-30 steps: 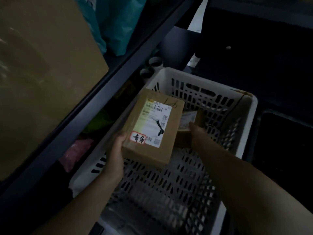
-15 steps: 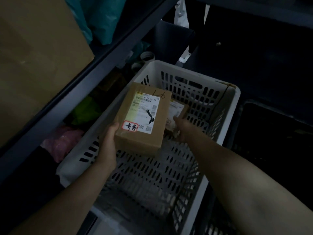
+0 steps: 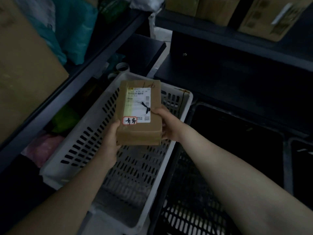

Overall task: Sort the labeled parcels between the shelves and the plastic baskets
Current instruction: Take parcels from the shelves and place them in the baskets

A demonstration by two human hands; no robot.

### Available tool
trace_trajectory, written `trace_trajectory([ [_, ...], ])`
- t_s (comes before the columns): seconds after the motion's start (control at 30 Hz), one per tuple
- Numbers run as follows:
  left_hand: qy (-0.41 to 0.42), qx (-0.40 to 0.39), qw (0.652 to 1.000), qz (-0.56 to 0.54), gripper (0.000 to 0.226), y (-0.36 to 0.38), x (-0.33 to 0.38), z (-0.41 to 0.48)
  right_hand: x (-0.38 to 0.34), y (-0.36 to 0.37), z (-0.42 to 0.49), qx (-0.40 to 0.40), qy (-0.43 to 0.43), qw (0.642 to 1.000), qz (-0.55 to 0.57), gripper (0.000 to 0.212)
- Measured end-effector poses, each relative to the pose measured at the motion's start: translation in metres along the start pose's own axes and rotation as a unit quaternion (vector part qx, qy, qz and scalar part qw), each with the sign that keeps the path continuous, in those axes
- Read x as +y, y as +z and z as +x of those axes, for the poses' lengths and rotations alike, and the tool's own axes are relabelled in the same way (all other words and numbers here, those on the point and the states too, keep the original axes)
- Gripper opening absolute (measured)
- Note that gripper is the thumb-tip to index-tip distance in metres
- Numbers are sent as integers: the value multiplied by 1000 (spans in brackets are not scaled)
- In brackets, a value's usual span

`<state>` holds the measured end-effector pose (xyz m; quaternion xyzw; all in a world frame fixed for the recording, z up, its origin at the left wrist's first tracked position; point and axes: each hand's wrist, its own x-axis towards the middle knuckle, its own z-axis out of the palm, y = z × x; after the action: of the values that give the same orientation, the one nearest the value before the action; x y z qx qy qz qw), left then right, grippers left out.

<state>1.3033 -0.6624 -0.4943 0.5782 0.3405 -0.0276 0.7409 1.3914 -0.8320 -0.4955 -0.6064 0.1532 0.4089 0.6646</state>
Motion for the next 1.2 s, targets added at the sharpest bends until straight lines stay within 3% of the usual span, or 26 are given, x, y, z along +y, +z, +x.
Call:
trace_trajectory([
  [0.1, 34, -30, 997, 59, 8, 21, 10, -3, -4, -11, -7, 46, -22, 998, 44, 65],
  [0.27, 87, -33, 991, 100, 13, 40, 32, -1, -11, -19, -26, 78, -69, 991, 88, 59],
  [0.43, 109, -115, 978, 133, 26, 81, 61, -15, -35, -52, -72, 144, -133, 976, 93, 57],
  [0.63, 130, -217, 953, 164, 16, 166, 62, -47, -24, -126, -150, 255, -165, 944, 126, 57],
  [0.83, 112, -359, 889, 261, 14, 267, 10, -113, 42, -223, -253, 372, -177, 889, 198, 46],
  [0.97, 136, -426, 834, 323, 18, 331, -42, -168, 103, -295, -310, 425, -164, 858, 238, 53],
  [1.1, 157, -422, 802, 392, 23, 379, -101, -199, 163, -362, -340, 435, -134, 848, 272, 53],
  [1.2, 189, -388, 781, 451, 24, 404, -138, -207, 207, -401, -344, 419, -93, 861, 272, 56],
])
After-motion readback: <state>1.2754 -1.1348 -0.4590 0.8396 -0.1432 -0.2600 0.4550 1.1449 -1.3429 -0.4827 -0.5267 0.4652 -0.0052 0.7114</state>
